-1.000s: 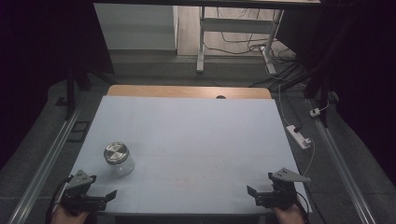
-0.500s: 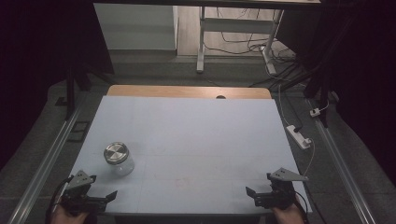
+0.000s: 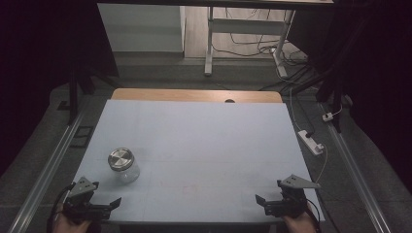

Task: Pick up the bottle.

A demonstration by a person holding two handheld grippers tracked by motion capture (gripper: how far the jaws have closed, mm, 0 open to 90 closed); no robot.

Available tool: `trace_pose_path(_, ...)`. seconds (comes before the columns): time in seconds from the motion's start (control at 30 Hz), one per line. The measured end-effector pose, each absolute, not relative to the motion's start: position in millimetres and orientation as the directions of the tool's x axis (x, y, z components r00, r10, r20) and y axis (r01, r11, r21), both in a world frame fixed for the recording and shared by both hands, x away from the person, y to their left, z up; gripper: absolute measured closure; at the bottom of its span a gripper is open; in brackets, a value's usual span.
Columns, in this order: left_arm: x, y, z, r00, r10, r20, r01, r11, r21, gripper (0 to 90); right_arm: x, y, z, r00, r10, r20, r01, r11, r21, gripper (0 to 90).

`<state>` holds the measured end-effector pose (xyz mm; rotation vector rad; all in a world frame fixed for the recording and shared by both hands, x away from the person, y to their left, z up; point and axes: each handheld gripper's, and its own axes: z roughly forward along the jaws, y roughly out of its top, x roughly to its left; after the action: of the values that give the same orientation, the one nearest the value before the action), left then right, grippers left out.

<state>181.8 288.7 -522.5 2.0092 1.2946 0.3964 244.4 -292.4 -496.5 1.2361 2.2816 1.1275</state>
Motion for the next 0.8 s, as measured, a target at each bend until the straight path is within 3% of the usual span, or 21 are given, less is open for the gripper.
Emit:
trace_pose_path(0.33,185,291,-517,0.472,0.875,-0.107,0.635,-0.253,0.73,0.0,245,-292,-497,-0.584,0.806,0.097,0.571,0.323,0.755,0.0)
trace_pose_path(0.8,197,300,-521,0.519,0.837,-0.175,0.608,-0.217,0.764,0.0,247,-292,-497,-0.586,0.804,0.106,0.579,0.323,0.749,0.0)
